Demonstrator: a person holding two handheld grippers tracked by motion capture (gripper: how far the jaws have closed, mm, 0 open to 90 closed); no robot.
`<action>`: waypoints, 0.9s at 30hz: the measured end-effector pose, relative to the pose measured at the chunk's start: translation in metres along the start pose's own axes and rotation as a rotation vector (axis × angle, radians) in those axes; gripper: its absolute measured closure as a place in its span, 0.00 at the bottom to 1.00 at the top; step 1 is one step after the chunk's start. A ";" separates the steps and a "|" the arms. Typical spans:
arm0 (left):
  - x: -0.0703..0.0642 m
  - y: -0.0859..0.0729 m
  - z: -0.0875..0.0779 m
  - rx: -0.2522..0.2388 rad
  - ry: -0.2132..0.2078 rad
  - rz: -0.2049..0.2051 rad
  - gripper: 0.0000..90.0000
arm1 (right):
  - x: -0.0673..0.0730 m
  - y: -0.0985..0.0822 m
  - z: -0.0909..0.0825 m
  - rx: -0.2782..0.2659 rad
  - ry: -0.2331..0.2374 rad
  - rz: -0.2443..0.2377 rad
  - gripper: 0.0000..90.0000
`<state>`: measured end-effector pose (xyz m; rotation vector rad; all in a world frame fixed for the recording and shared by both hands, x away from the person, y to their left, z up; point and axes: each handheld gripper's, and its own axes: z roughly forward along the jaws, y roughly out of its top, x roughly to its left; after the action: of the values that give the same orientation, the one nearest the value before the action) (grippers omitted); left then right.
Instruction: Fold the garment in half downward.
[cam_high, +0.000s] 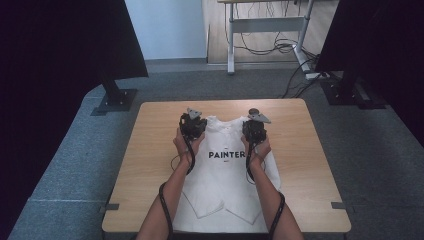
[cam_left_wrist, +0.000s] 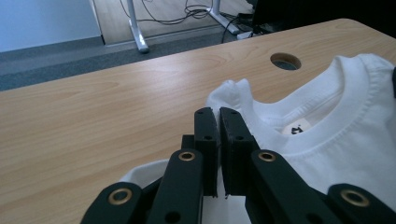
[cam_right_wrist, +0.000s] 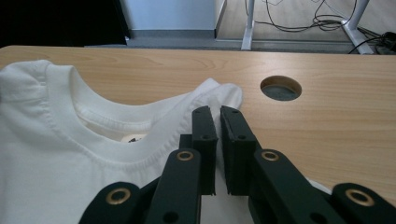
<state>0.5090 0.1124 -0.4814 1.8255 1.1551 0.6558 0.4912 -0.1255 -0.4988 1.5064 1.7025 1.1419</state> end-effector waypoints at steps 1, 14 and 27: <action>0.000 -0.002 0.000 0.000 0.000 -0.004 0.95 | 0.000 -0.002 0.000 0.001 0.001 0.001 0.94; -0.002 -0.015 -0.001 0.002 0.002 -0.037 0.95 | 0.002 -0.014 -0.006 -0.016 0.001 0.002 0.94; 0.006 -0.006 -0.003 -0.031 0.024 -0.057 0.95 | 0.003 0.003 -0.001 -0.052 -0.022 -0.029 0.94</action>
<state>0.5061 0.1201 -0.4851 1.7566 1.2022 0.6614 0.4913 -0.1229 -0.4960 1.4530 1.6624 1.1422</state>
